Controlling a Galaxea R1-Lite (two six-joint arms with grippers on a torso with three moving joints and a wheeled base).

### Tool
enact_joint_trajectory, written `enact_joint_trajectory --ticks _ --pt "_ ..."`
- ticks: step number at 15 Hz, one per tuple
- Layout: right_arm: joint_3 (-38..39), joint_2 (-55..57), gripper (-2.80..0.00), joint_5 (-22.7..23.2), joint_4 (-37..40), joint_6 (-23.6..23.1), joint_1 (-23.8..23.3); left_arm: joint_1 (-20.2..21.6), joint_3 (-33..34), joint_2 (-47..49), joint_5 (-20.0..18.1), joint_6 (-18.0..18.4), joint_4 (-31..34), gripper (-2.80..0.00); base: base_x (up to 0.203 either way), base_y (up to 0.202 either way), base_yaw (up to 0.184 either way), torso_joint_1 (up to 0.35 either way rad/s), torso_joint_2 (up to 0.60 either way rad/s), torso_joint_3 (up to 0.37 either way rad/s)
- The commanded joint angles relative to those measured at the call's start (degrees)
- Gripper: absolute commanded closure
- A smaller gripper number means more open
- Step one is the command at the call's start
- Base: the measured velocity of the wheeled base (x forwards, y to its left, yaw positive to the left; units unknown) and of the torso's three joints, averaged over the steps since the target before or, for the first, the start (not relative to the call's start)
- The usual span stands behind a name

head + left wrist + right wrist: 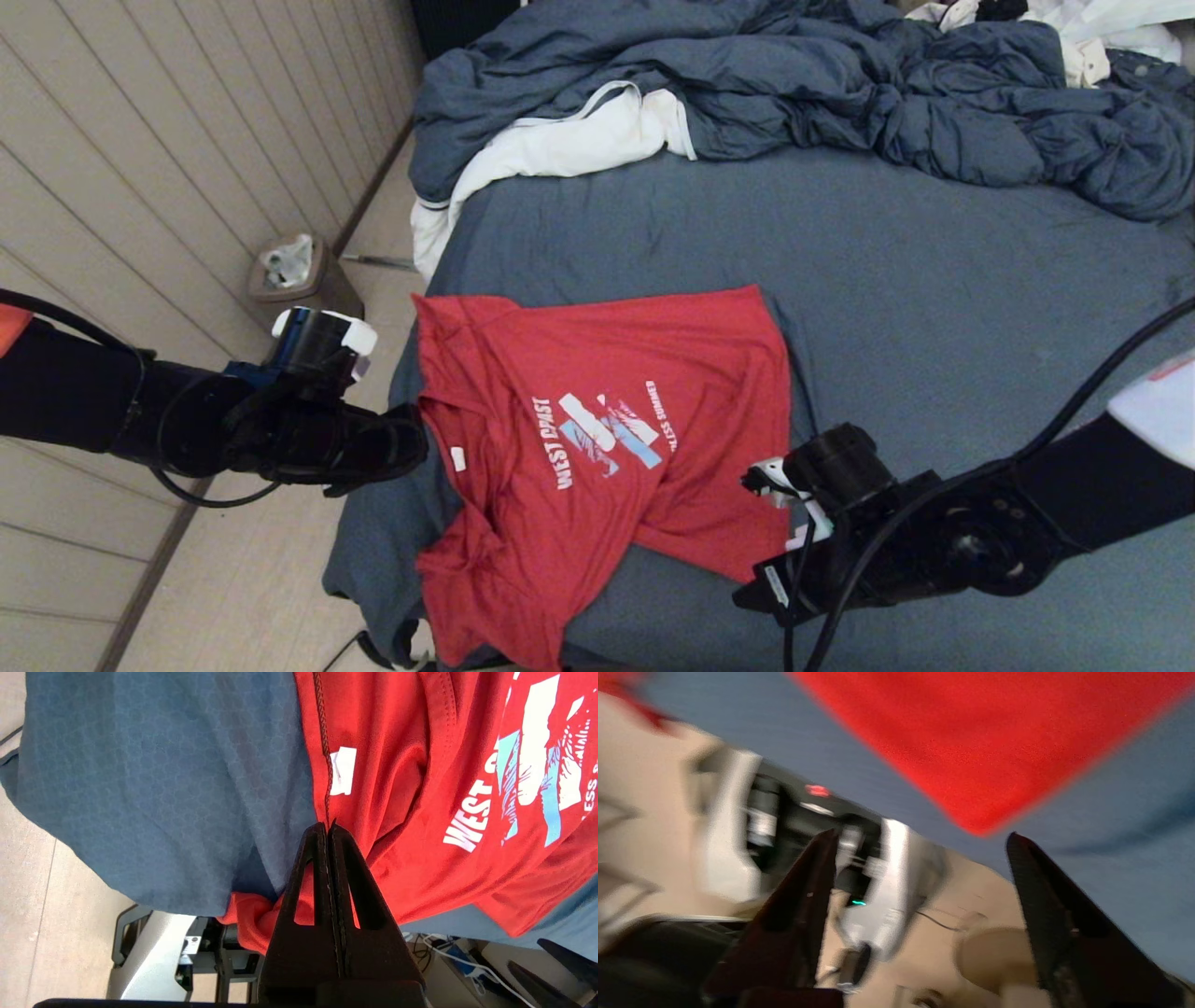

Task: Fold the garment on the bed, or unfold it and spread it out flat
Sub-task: Unford the red T-shirt

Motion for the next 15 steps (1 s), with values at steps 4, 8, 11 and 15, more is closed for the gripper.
enact_joint_trajectory --ticks 4,8,11,15 --pt "3.83 5.78 -2.8 -4.47 -9.04 0.07 -0.42 0.13 0.2 0.34 -0.13 -0.23 -0.04 0.0 0.0 0.0 0.0 0.0 0.0 0.0" --pt "3.59 7.87 -2.8 -5.23 -14.48 1.06 -0.36 0.13 1.4 0.87 0.0 -0.25 -3.68 0.0 0.0 0.0 0.0 0.0 0.0 0.0" --pt "1.75 9.57 -2.8 -5.32 -15.52 3.19 -1.26 0.04 3.97 1.92 0.48 -0.05 -10.4 0.0 0.0 0.0 0.0 0.0 0.0 0.0" --pt "1.3 9.86 0.0 -5.34 -15.65 3.38 -1.47 0.08 3.89 2.34 0.49 -0.05 -10.56 0.0 0.0 0.0 0.0 0.0 0.0 0.0"
